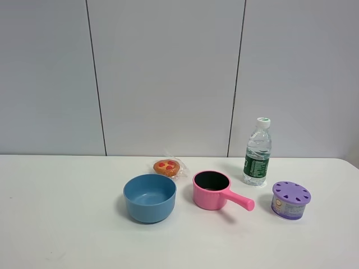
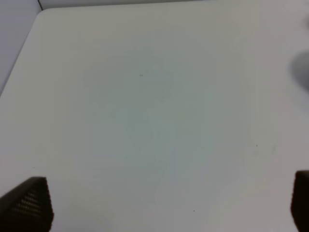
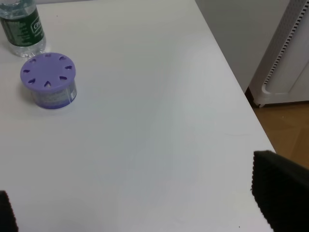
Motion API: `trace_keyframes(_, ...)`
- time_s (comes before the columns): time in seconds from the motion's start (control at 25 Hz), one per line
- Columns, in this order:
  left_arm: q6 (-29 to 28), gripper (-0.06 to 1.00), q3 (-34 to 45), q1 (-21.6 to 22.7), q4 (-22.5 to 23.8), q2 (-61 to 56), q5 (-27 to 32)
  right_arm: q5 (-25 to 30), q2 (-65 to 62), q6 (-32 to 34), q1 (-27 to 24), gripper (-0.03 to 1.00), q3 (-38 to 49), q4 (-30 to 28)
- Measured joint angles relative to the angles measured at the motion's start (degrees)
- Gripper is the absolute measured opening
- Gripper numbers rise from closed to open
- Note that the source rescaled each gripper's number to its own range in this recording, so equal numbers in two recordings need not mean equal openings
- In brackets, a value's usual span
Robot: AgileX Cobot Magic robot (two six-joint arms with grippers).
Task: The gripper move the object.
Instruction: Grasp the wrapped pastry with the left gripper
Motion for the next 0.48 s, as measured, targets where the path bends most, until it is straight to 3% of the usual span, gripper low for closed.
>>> trace_keyframes(0.28,-2.26,1.00,-0.79,0.00,-2.30,6.87,-0.58,0.00,0.00,0.00,0.00,1.00,0.00,0.00)
trace_keyframes(0.48,-2.41,1.00,-5.27,0.00,-7.39,18.80,-7.55,0.00,0.00,0.00,0.00,1.00,0.00,0.00)
